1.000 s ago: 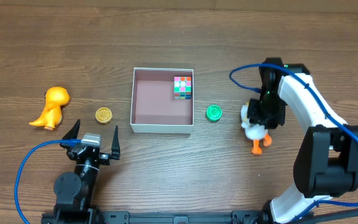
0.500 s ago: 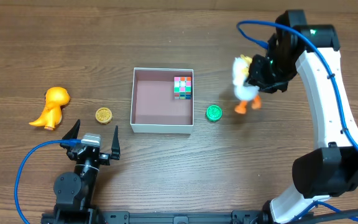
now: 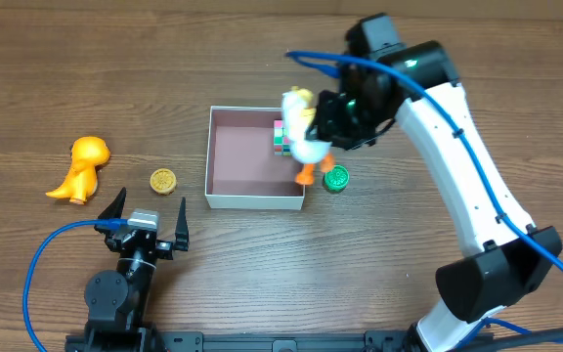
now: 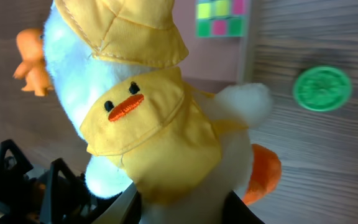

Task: Pack container
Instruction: 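Lift the duck plush and carry it into the box with the right gripper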

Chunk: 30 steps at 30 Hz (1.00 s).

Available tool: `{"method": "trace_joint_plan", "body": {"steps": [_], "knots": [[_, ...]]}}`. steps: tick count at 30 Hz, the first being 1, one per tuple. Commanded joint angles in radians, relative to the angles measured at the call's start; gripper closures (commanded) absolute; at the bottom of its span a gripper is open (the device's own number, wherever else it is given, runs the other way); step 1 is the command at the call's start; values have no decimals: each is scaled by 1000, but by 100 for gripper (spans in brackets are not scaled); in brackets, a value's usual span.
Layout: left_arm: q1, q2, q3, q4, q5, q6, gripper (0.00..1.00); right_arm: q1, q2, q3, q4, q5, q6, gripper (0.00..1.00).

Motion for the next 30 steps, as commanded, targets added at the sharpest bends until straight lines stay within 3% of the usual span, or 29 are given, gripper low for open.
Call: {"method": "trace_joint_plan", "body": {"steps": [1,9,15,21,30], "knots": [[10,-9,-5,1,-10,15,0,39,-27,25,32,-12,45,71],[10,-9,-5,1,-10,15,0,135,-26,-57,143,168,202,71],[10,-9,-5,1,-10,15,0,163,-26,-137,246,172,228,71],[10,-9,-5,1,-10,15,0,164,-26,-194,287,277,356,72],[10,-9,-5,1,-10,15,0,164,-25,-253,379,276,380,71]]}}
